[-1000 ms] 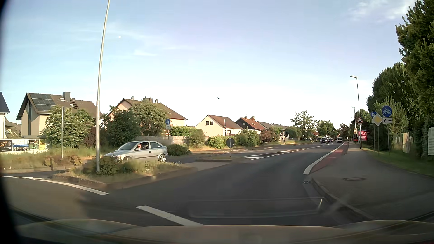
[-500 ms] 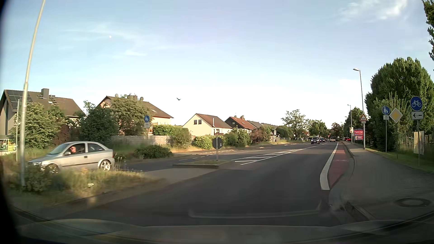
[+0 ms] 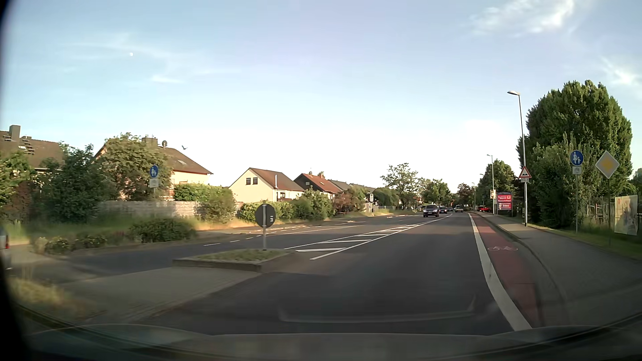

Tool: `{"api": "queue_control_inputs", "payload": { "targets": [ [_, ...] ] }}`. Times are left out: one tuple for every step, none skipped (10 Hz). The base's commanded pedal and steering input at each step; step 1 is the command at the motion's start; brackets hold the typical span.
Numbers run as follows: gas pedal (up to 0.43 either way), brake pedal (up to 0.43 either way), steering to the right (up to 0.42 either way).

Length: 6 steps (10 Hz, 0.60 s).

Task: Follow the waypoints while adhering to traffic rules and regulations

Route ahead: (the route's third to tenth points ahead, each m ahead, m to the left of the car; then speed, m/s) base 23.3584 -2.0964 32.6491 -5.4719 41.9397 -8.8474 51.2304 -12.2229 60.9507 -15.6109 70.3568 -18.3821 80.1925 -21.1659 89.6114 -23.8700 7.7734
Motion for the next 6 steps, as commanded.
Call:
{"api": "queue_control_inputs", "payload": {
  "targets": [
    [0.189, 0.030, 0.128],
    [0.189, 0.030, 0.128],
    [0.197, 0.030, 0.128],
    [0.197, 0.030, 0.128],
    [0.220, 0.030, 0.127],
    [0.220, 0.030, 0.126]
  ]
}}
